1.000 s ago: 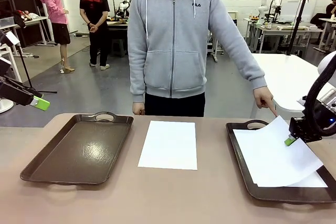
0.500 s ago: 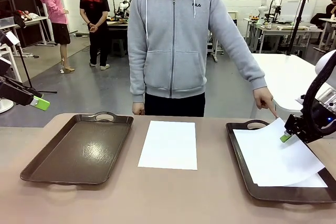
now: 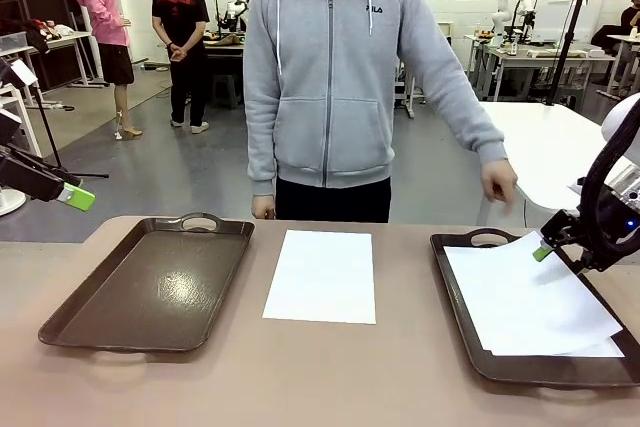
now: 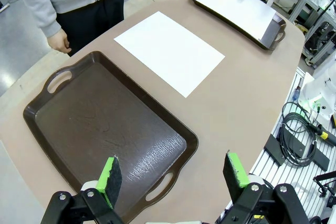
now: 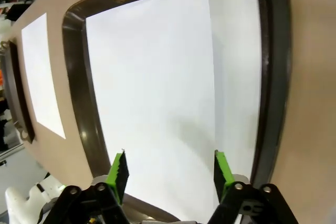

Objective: Sort the A4 documents.
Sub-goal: Place the A4 Paper in the designated Handle tray.

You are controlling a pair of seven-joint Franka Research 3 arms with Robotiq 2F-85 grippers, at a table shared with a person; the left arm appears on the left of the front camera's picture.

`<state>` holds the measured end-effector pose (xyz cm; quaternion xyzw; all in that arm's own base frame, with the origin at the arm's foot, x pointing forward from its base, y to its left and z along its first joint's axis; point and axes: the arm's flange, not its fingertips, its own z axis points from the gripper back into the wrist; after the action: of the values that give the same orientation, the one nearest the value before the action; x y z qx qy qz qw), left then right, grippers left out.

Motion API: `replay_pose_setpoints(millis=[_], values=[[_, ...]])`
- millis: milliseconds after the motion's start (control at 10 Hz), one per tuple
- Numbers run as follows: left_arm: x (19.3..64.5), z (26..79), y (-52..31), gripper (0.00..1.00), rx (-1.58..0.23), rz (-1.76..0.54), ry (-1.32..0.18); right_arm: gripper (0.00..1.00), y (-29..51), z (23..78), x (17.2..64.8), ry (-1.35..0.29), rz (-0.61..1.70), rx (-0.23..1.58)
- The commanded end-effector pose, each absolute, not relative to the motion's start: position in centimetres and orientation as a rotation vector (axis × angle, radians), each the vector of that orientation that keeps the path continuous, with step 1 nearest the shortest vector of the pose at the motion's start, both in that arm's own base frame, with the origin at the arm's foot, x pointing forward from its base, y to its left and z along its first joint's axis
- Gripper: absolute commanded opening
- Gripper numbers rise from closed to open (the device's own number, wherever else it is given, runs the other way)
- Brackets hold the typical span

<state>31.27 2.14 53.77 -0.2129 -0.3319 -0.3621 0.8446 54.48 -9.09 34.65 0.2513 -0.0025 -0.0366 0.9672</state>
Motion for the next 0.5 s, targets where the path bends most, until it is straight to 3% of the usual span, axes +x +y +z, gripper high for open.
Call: replay_pose_setpoints(millis=[0, 400], values=[[31.4, 53.6, 2.3, 1.0, -0.465, -0.786, -0.713, 1.0, -8.8, 35.0, 53.5, -0.011, -0.115, 0.428], [31.4, 53.6, 2.3, 1.0, -0.465, -0.786, -0.713, 1.0, -9.1, 36.3, 53.1, -0.055, -0.126, 0.438]])
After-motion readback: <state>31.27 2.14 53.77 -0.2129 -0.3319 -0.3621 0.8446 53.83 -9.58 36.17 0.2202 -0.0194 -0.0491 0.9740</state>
